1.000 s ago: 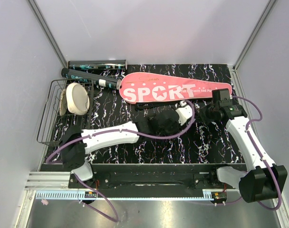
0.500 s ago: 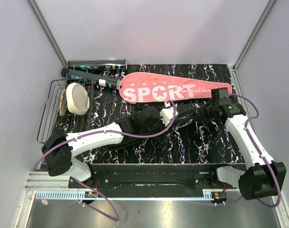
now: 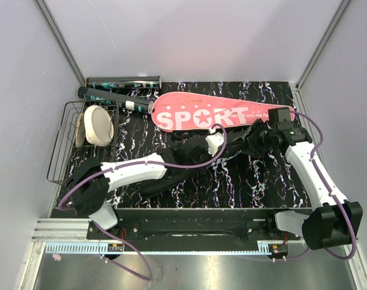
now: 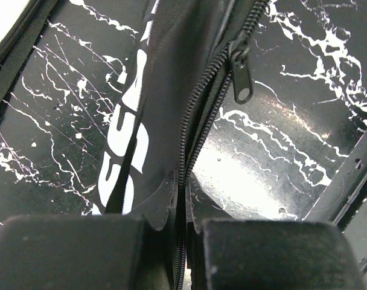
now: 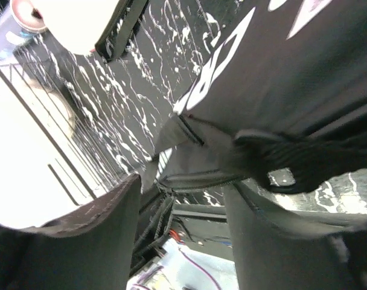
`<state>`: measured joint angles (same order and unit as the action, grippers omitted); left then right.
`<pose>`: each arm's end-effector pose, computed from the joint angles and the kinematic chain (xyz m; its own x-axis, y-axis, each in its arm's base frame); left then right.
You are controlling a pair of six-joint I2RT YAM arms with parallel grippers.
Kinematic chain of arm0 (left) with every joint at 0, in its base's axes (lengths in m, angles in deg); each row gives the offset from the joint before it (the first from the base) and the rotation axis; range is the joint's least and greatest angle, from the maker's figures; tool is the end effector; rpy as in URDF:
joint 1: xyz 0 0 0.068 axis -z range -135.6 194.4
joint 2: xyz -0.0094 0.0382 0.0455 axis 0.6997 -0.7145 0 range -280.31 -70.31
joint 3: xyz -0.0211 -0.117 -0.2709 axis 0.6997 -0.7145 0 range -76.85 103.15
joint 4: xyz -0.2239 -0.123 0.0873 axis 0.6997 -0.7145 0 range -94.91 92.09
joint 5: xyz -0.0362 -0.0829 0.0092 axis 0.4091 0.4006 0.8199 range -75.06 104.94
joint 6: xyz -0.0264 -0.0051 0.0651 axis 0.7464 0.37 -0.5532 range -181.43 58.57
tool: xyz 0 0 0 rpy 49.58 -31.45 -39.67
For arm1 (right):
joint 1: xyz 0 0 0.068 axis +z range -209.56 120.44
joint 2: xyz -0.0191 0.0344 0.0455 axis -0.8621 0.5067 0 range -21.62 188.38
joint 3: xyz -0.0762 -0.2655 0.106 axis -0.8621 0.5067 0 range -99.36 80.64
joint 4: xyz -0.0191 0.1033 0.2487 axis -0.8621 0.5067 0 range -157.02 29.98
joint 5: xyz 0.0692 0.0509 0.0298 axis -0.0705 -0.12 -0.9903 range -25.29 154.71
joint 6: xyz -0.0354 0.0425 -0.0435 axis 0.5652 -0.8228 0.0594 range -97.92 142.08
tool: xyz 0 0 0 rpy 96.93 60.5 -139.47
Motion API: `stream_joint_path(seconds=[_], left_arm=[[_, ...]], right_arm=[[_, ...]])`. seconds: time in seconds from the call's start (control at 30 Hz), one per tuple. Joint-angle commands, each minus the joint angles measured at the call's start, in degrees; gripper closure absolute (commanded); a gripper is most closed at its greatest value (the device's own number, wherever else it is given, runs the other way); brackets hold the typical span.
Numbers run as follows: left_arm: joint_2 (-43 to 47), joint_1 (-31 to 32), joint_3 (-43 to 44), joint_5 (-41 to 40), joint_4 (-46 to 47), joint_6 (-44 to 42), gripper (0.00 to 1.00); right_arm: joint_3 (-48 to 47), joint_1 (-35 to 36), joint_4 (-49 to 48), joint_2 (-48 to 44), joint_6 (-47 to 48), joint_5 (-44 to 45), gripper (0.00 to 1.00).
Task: Pack up the badminton gear
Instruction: Zip the racket bag at the center of the board.
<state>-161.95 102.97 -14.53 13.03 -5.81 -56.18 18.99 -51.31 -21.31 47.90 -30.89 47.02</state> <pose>0.2017 -0.3267 0.2494 -0.3909 0.4642 -0.7948 0.8066 0.5888 -0.0528 0.2506 0.0540 0.3040 -0.7313 0.6625 -0.1623 0.4458 0.6443 0.6213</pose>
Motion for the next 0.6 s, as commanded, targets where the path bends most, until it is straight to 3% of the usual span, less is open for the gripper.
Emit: stream_joint_path(seconds=[0.0,0.17,0.27,0.33,0.57], left_arm=[[2.16,-0.47,-0.18,-0.54,5.88,6.77,1.0],[2.69,-0.47,-0.36,1.2,5.97,10.3,1.0],[2.69,-0.47,0.25,3.21,6.32,11.53,1.0],[2.52,-0.47,0.69,3.93,5.36,12.14,1.0],[2.86,-0.64,0.69,4.81,4.03,10.3,1.0]], right_arm=[[1.08,0.36,-1.68,-3.94,5.16,-5.51,0.32],[3.99,5.44,-3.6,-8.86,3.93,-3.41,0.31],[3.99,11.95,-4.67,-8.88,6.47,2.04,0.39],[4.08,14.42,-4.93,-8.0,9.45,4.41,0.54],[4.78,18.2,-3.7,-6.68,16.23,11.54,0.61]])
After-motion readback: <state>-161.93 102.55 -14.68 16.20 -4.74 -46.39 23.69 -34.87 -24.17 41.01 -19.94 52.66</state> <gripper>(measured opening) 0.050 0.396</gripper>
